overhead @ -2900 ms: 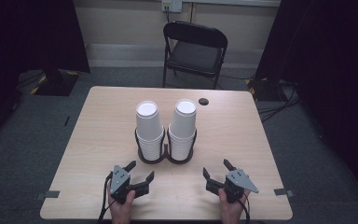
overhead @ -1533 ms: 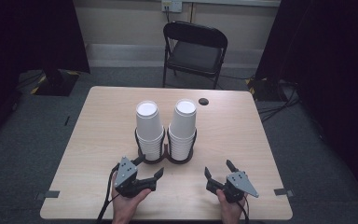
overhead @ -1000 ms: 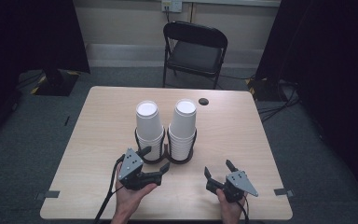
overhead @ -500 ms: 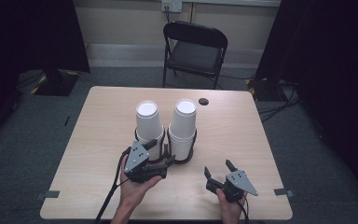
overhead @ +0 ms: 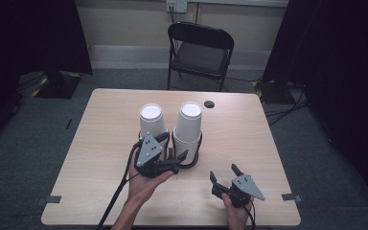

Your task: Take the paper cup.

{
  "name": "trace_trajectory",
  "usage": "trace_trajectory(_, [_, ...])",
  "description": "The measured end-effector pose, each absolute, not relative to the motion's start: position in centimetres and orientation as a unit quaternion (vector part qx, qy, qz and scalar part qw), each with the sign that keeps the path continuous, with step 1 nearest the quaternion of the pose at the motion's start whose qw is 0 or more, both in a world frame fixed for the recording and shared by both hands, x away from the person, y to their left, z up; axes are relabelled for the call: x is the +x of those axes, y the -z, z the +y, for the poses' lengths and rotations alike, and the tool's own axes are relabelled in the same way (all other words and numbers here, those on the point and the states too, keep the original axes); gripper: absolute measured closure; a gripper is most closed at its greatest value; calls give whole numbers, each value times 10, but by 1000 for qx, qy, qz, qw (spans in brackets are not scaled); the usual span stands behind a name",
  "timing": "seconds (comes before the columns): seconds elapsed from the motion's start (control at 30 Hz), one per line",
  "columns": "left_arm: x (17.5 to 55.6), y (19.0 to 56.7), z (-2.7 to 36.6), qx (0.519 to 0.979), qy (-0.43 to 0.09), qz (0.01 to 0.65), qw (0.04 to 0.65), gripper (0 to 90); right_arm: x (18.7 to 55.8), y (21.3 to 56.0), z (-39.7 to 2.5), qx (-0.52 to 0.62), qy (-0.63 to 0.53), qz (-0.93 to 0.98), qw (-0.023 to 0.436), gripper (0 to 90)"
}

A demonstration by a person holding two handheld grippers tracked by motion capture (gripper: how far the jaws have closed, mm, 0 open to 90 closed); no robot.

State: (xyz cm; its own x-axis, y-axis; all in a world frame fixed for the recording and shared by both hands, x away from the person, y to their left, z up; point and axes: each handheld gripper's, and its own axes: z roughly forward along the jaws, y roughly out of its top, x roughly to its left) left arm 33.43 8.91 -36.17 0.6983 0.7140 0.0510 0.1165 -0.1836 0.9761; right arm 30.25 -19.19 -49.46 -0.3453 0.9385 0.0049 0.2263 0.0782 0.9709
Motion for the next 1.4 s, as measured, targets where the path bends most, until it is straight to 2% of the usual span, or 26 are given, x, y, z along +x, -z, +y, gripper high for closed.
trace_trajectory(0.53, [359,334,80,728,-253,285,570,202,302,495,-192,451,-508,644,351,157])
trace_trajectory(1.03, [383,309,79,735,-228,281,573,157,302,495,-192,449,-510,644,351,157])
trace_trajectory(1.4, [407,293,63,752,-245,284,541,156,301,495,-193,446,-514,644,350,159])
